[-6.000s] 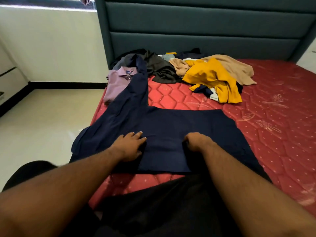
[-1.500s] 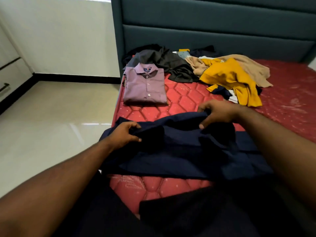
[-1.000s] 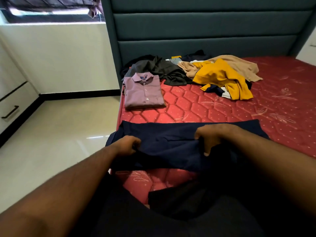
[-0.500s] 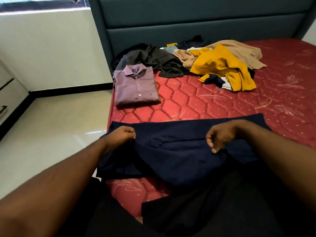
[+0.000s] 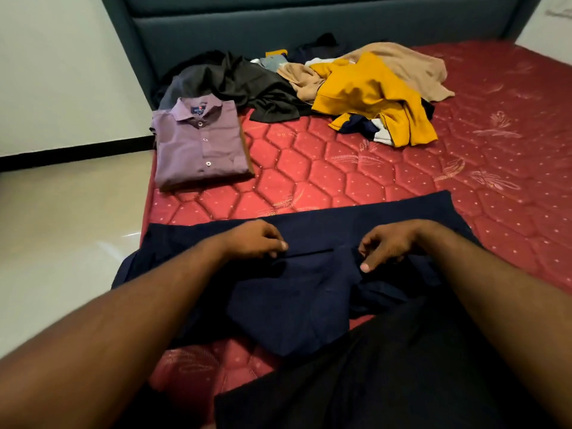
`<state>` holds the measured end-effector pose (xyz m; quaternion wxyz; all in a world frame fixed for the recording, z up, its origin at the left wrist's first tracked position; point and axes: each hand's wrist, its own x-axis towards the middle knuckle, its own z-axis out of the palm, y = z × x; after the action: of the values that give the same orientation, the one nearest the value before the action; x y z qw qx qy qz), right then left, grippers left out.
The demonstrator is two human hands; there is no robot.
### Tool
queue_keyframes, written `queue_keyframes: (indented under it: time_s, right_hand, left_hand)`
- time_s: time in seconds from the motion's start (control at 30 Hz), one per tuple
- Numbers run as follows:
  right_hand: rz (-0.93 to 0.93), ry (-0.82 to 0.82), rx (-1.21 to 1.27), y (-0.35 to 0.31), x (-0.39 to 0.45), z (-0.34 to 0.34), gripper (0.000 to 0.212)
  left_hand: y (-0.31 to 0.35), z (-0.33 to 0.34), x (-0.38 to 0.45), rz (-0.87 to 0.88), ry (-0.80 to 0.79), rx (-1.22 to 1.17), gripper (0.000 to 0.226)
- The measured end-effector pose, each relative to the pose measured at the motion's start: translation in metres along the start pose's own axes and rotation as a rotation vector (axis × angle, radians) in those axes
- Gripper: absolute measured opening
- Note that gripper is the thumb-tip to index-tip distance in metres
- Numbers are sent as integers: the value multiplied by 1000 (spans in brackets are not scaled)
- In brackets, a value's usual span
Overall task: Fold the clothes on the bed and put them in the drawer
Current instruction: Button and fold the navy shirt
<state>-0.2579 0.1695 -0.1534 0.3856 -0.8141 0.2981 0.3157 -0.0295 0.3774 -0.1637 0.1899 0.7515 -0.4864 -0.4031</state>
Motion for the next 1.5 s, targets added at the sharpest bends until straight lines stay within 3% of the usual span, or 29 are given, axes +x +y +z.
queue_keyframes:
  time_s: [0.13, 0.23, 0.37, 0.47, 0.57, 0.67, 0.73, 0.8, 0.87, 0.93, 1.03, 1.17, 1.33, 1.43, 1.5]
  right_hand:
    - [-17, 11, -198, 5, 0, 15, 30]
    - [-14, 23, -250, 2, -5, 19, 25]
    - [-190, 92, 261, 6, -32, -1, 17]
    - [-260, 338, 655, 24, -47, -33, 19]
    - [-116, 597, 974, 52, -38, -44, 19]
    - [125, 537, 979, 76, -23, -32, 34]
    - [144, 604, 980, 83, -13, -35, 34]
    - [108, 853, 969, 87, -6, -46, 28]
    - [95, 981, 988, 91, -1, -54, 22]
    - [154, 976, 924, 99, 6, -55, 21]
    - [256, 1004, 852, 114, 13, -57, 19]
    - [233, 799, 915, 114, 12, -51, 36]
    - [333, 1058, 761, 132, 8, -56, 27]
    - [371, 967, 701, 134, 7, -53, 24]
    - [402, 1007, 659, 134, 8, -52, 13]
  left_hand:
    - [30, 42, 13, 84, -77, 107, 35]
    - [40, 66, 13, 139, -69, -64, 21]
    - [50, 63, 13, 119, -52, -485, 27]
    - [63, 38, 32, 90, 44, -696, 21]
    - [79, 27, 69, 74, 197, -458, 21]
    - [86, 35, 100, -50, 158, -197, 20]
    - [87, 37, 115, -115, 153, -207, 19]
    - [87, 39, 126, -132, 150, -250, 16]
    - [90, 43, 138, -124, 148, -261, 15]
    - [94, 47, 148, -69, 156, -160, 11]
    - [100, 60, 165, 39, 156, -31, 24]
    - [107, 72, 180, 132, 135, 15, 22]
    - [119, 82, 188, 157, 306, 83, 8]
    - [120, 89, 184, 124, 333, 150, 13]
    - [122, 94, 181, 123, 383, 134, 11]
